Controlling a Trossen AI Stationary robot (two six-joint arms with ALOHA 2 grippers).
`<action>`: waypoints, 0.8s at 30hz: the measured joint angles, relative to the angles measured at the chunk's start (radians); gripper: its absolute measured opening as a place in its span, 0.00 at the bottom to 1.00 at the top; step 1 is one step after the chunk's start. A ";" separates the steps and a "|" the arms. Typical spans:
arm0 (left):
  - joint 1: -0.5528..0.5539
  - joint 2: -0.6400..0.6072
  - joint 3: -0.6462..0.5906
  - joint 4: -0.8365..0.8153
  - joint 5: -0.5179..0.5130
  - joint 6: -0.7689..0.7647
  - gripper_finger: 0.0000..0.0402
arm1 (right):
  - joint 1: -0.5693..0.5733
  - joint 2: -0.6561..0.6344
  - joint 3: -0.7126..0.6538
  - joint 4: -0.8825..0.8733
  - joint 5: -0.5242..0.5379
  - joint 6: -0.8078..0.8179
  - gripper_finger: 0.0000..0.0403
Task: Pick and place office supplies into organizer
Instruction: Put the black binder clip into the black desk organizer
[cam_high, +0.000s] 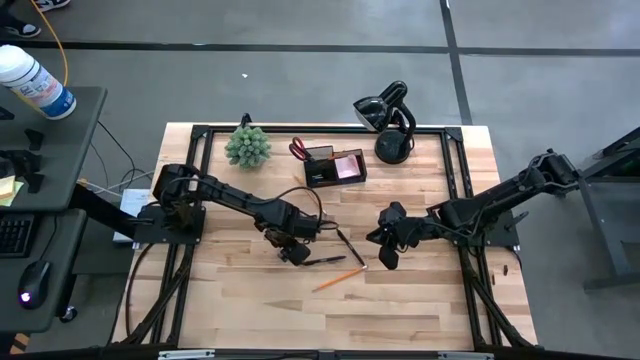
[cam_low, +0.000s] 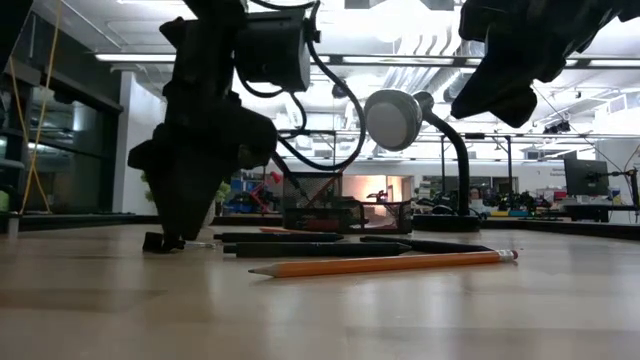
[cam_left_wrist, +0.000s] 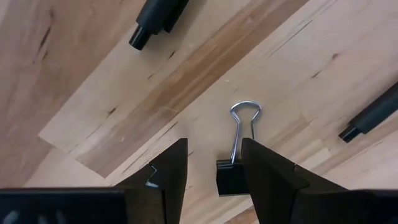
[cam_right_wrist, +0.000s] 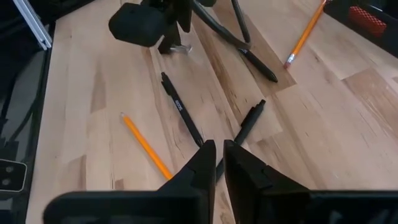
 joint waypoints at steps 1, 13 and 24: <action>0.000 0.000 0.000 0.000 -0.002 0.000 0.34 | 0.000 0.000 0.000 0.003 0.001 0.000 0.06; -0.024 0.000 0.000 -0.001 -0.030 -0.007 0.34 | 0.000 0.000 0.000 0.010 0.009 0.000 0.05; -0.027 0.000 0.000 0.001 -0.055 -0.018 0.34 | 0.000 0.000 0.000 0.010 0.009 0.000 0.04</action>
